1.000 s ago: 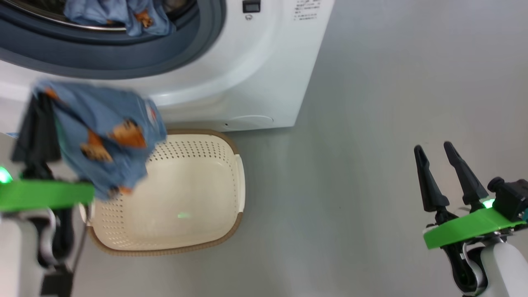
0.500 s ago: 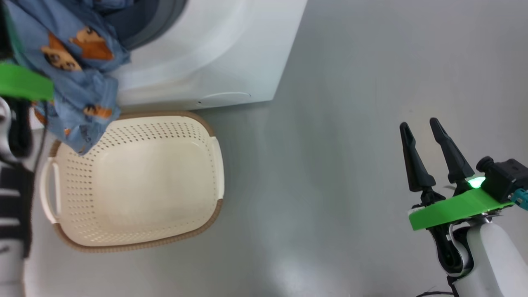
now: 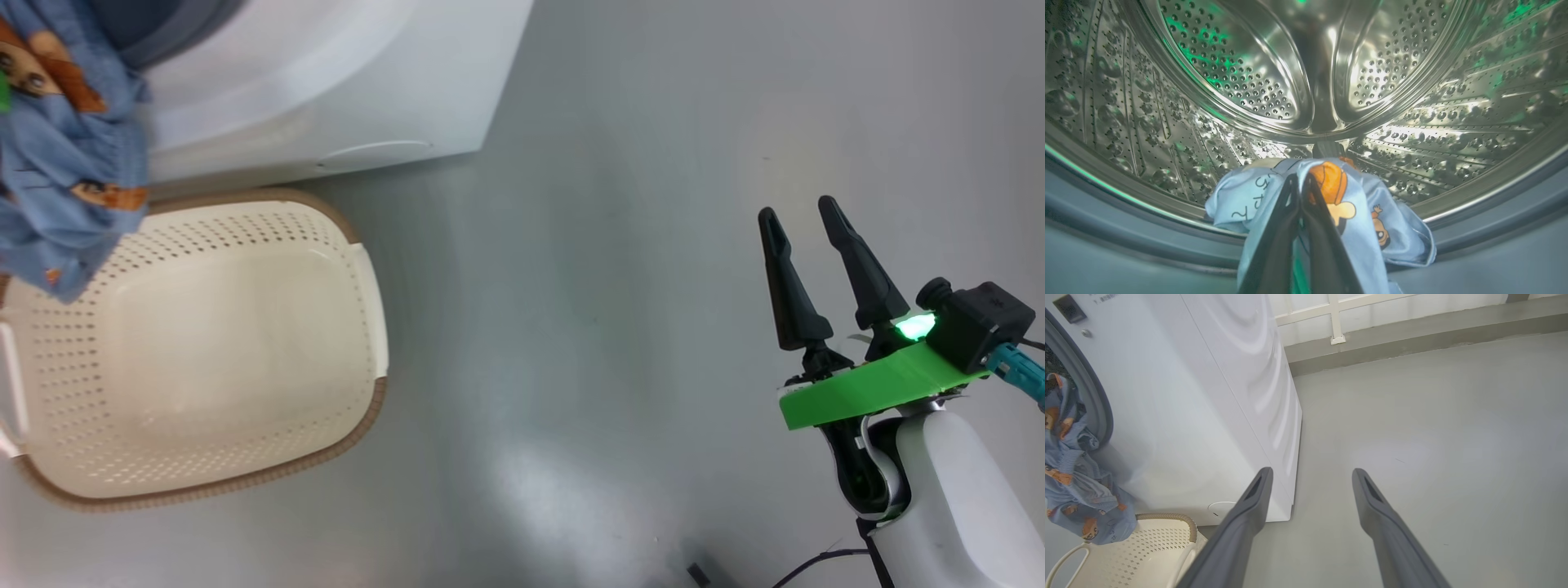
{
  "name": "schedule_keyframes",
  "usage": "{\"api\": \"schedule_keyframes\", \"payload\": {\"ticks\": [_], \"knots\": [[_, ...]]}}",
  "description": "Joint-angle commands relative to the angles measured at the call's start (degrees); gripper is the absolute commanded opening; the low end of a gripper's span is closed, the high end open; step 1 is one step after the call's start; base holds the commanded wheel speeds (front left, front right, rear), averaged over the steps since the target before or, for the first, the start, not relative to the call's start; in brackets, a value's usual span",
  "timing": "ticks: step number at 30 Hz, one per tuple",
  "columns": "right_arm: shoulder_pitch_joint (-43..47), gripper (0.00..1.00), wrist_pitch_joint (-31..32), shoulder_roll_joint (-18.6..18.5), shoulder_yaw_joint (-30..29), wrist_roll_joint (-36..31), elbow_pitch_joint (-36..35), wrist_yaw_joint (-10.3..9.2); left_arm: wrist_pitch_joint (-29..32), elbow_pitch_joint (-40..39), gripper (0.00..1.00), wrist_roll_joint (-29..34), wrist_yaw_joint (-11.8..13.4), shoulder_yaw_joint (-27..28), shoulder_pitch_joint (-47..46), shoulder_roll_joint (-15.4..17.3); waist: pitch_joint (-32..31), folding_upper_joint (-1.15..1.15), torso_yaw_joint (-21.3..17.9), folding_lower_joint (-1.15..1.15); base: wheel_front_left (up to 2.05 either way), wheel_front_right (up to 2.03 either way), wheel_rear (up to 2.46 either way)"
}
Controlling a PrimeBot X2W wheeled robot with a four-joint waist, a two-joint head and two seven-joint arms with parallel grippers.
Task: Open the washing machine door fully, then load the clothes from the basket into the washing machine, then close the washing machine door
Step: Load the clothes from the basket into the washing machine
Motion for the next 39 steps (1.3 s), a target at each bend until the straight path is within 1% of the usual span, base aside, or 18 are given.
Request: {"api": "schedule_keyframes", "payload": {"ticks": [1,2,6,10,16,19,21,23,26,27,30,31,32,33,34,35,36,39], "knots": [[0.27,1.0,-0.28,-0.06,1.43,0.06,-1.28,0.48,-0.3,0.05,0.0,0.46,-0.09,0.35,-1.79,3.17,1.45,0.0,-1.5,0.0,0.0,0.0,0.0],[0.03,1.0,-0.28,0.1,1.79,0.07,-1.29,0.48,-0.3,2.24,0.0,0.64,-0.09,-0.22,-3.54,3.43,1.94,0.0,-2.0,0.0,0.0,0.0,0.0],[-0.45,1.0,-0.28,0.38,2.36,0.17,-1.27,0.48,-0.3,5.29,0.0,0.65,-0.09,-1.13,-6.77,3.86,2.62,0.0,-2.89,0.0,0.0,0.0,0.0],[-0.8,1.0,-0.28,0.71,2.78,0.24,-1.24,0.48,-0.3,3.69,0.0,1.73,-0.05,-0.93,-9.69,5.17,3.15,0.0,-3.73,0.0,0.0,0.0,0.0],[-1.24,1.0,-0.28,1.0,2.96,0.31,-1.46,0.48,-0.3,-9.45,0.0,5.46,2.24,2.42,-10.64,6.41,4.08,0.0,-4.5,0.0,0.0,0.0,0.0],[-1.52,1.0,-0.28,1.16,3.06,0.31,-1.52,0.48,-0.3,-16.23,0.0,7.7,2.86,5.06,-9.5,6.43,4.53,0.0,-4.77,0.0,0.0,0.0,0.0],[-1.65,1.0,-0.28,1.28,3.17,0.28,-1.55,0.48,-0.3,-18.85,0.0,8.61,2.94,6.94,-8.33,5.95,4.74,0.0,-4.86,0.0,0.0,0.0,0.0],[-1.64,1.0,-0.28,1.4,3.3,0.25,-1.52,0.48,-0.3,-17.63,0.0,9.17,2.47,7.68,-6.67,5.3,4.68,0.0,-4.9,0.0,0.0,0.0,0.0],[-1.5,1.0,-0.28,1.45,3.57,0.28,-1.4,0.48,-0.3,-12.91,0.0,9.37,1.71,8.0,-5.48,4.55,4.47,0.0,-4.92,0.0,0.0,0.0,0.0],[-1.5,1.0,-0.28,1.45,3.57,0.28,-1.4,0.48,-0.3,-12.91,0.0,9.37,1.71,8.0,-5.48,4.55,4.47,0.0,-4.92,0.0,0.0,0.0,0.0],[-1.31,1.0,-0.28,1.4,3.65,0.32,-1.29,0.48,-0.3,-5.99,0.0,9.1,1.06,7.5,-5.59,3.93,4.17,0.0,-4.82,0.0,0.0,0.0,0.0],[-1.25,1.0,-0.28,1.37,3.66,0.32,-1.26,0.48,-0.3,-3.8,0.13,9.12,0.87,7.08,-6.03,3.8,4.09,0.0,-4.76,0.0,0.0,0.0,0.0],[-1.19,1.0,-0.28,1.34,3.65,0.31,-1.23,0.48,-0.2,-1.39,0.24,9.0,0.71,6.7,-6.51,3.64,3.99,0.0,-4.7,0.0,0.0,0.0,0.0],[-1.13,1.0,-0.28,1.31,3.62,0.3,-1.22,0.48,0.39,1.0,0.42,8.86,0.56,6.25,-7.06,3.44,3.9,0.0,-4.63,0.0,0.0,0.0,0.0],[-1.09,1.0,-0.28,1.28,3.58,0.29,-1.22,0.48,0.7,2.84,0.5,9.1,0.44,5.52,-7.73,3.43,3.85,0.0,-4.57,0.0,0.0,0.0,0.0],[-1.06,1.0,-0.28,1.26,3.55,0.27,-1.23,0.48,0.96,4.53,0.9,9.17,0.36,5.07,-8.37,3.45,3.79,0.0,-4.52,0.0,0.0,0.0,0.0],[-1.04,1.0,-0.28,1.23,3.54,0.26,-1.24,0.48,1.57,6.23,1.0,8.87,0.28,4.91,-9.02,3.35,3.74,0.0,-4.47,0.0,0.0,0.0,0.0],[-0.98,1.0,-0.28,1.09,3.42,0.24,-1.27,0.48,1.56,9.21,1.0,8.88,0.09,3.57,-10.54,3.15,3.61,0.0,-4.2,0.0,0.0,0.0,0.0]]}}
